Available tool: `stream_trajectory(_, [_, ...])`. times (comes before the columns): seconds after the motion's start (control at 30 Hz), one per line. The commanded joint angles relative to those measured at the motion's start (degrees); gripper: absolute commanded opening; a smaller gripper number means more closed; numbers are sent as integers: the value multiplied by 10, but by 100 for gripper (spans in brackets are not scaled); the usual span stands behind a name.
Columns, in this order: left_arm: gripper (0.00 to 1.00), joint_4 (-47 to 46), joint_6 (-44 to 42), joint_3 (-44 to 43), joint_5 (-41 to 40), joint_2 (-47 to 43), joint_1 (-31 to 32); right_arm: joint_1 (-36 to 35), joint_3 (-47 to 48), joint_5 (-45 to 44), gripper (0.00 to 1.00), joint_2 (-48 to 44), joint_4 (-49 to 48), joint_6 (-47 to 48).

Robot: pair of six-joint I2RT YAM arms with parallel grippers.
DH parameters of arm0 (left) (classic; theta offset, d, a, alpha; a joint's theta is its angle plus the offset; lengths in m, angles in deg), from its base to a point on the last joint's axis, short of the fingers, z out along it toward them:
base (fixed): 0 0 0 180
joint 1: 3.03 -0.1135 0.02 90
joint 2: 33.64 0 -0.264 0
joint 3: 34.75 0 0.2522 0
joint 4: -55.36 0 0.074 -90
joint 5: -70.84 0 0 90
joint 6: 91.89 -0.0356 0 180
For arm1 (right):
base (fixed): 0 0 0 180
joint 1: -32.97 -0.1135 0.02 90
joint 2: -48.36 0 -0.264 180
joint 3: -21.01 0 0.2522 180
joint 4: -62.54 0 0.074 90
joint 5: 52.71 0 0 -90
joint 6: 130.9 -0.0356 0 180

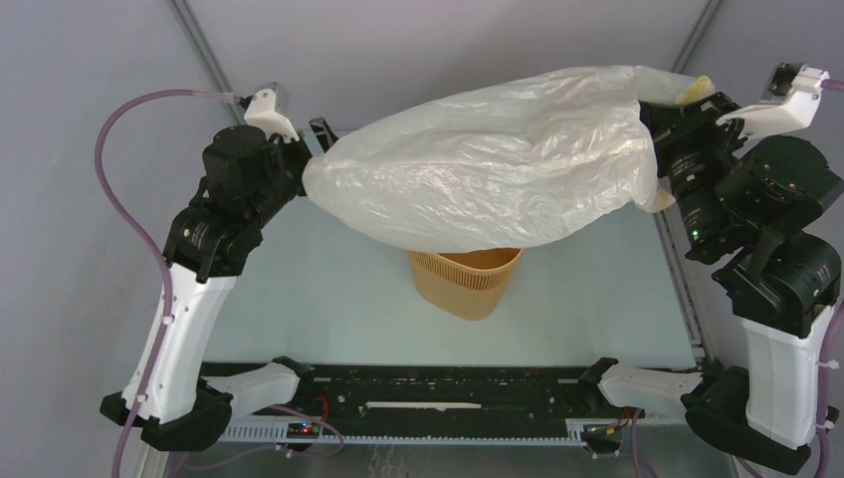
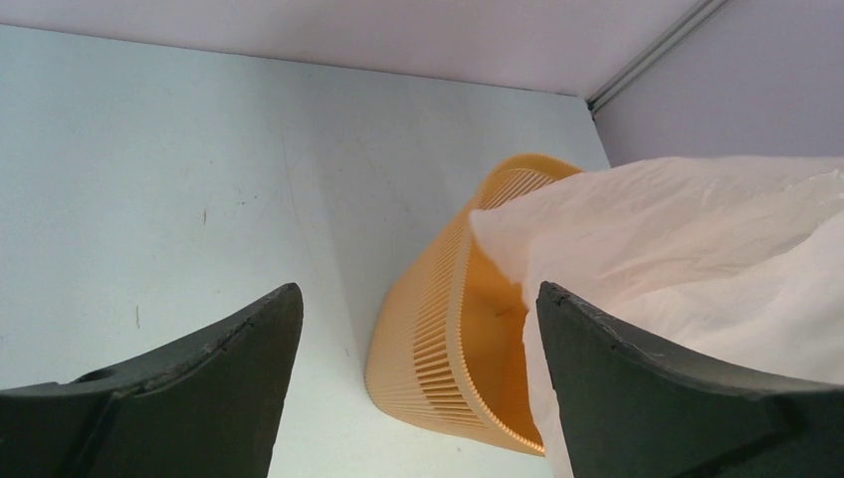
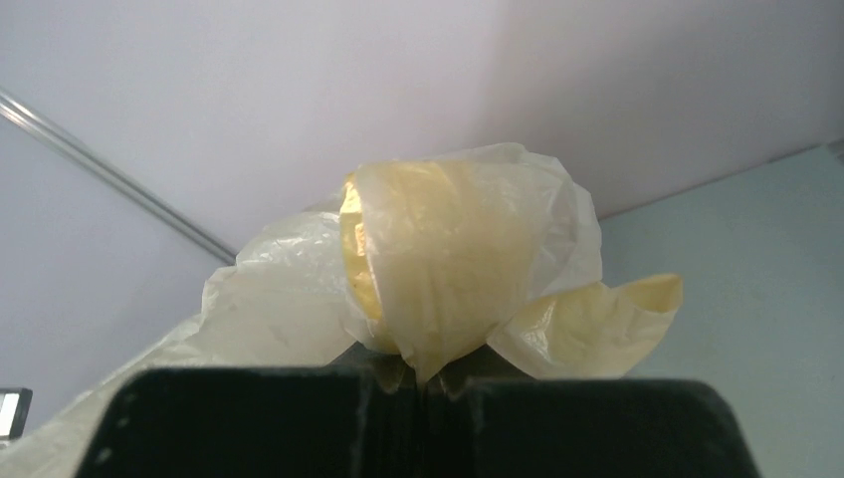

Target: Put the trash bags into the trash bin

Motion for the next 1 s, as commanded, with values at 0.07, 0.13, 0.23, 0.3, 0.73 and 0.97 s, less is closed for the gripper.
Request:
stream_trajectory(0.07, [93, 55, -57, -101, -42, 7, -9, -2, -20, -30, 0, -37, 58, 34])
stream_trajectory(0.13, [96, 87, -87, -131, -80, 7, -14, -2, -37, -27, 0, -49, 59, 24])
stream_trajectory(0.23, [98, 127, -110, -163, -127, 3, -20, -2, -48, -22, 0, -51, 64, 21])
stream_trajectory(0.3, [98, 154, -90, -184, -172, 2, -25, -2, -52, -20, 0, -52, 64, 22])
stream_trajectory(0.73, [92, -149, 40, 63, 384, -159, -60, -2, -80, 4, 0, -67, 17, 44])
stream_trajectory(0.97, [100, -31, 25, 114, 274, -173, -49, -2, -109, 16, 0, -84, -19, 51])
